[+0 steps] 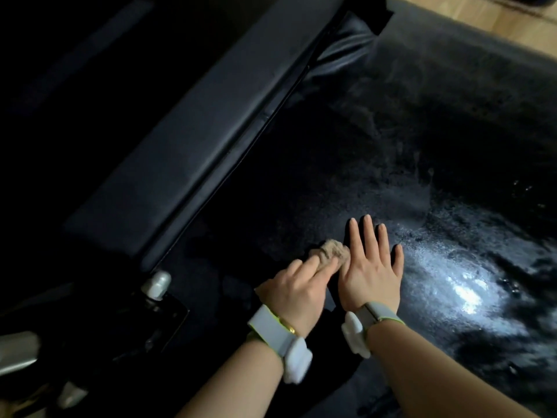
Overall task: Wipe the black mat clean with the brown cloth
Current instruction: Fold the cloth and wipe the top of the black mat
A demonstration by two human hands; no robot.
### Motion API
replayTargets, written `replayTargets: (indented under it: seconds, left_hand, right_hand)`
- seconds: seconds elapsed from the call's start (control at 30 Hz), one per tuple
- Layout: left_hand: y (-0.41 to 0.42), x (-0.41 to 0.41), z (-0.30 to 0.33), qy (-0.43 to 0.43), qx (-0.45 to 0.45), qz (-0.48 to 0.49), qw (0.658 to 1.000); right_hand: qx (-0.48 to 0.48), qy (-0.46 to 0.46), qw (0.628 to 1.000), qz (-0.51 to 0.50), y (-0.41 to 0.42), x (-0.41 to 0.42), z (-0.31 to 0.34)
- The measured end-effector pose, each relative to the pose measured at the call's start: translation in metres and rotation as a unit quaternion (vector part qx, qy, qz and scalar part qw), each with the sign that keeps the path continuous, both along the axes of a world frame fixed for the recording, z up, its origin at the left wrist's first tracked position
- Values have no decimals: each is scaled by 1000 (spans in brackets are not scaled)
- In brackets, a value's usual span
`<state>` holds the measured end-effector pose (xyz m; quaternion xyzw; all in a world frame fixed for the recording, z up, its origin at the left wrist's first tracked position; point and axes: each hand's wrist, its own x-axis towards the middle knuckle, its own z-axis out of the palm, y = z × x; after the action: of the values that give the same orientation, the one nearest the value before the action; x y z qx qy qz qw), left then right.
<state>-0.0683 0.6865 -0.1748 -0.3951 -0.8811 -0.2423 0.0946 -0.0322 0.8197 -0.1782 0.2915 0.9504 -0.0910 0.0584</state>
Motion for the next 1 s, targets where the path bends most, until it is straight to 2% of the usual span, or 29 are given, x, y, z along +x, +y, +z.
replayTargets:
  seconds: [0.07,0.13,0.27,0.37,0.83,1.0]
  left_hand:
    - [-3,-4,2,48,-19,9,999]
    - [-12,-21,2,76,-49,60,994]
    - [-40,-55,2,59,-50,244,967]
    - [-41,-60,0,45,-44,285,957]
    - [-42,-59,1,-18,-11,246,969]
    - [-9,6,-6,-28,-18,85,996]
  right_hand:
    - [-6,4,1000,-6,0,1,1]
    - [-11,1,1000,-9,1,1,4]
    - [-24,-6,1000,-7,-1,-1,7]
    - [-26,-6,1000,-7,-1,-1,7]
    - [-13,4,1000,-10,-4,-2,6]
    - [-18,-1,1000,-9,-3,-1,4]
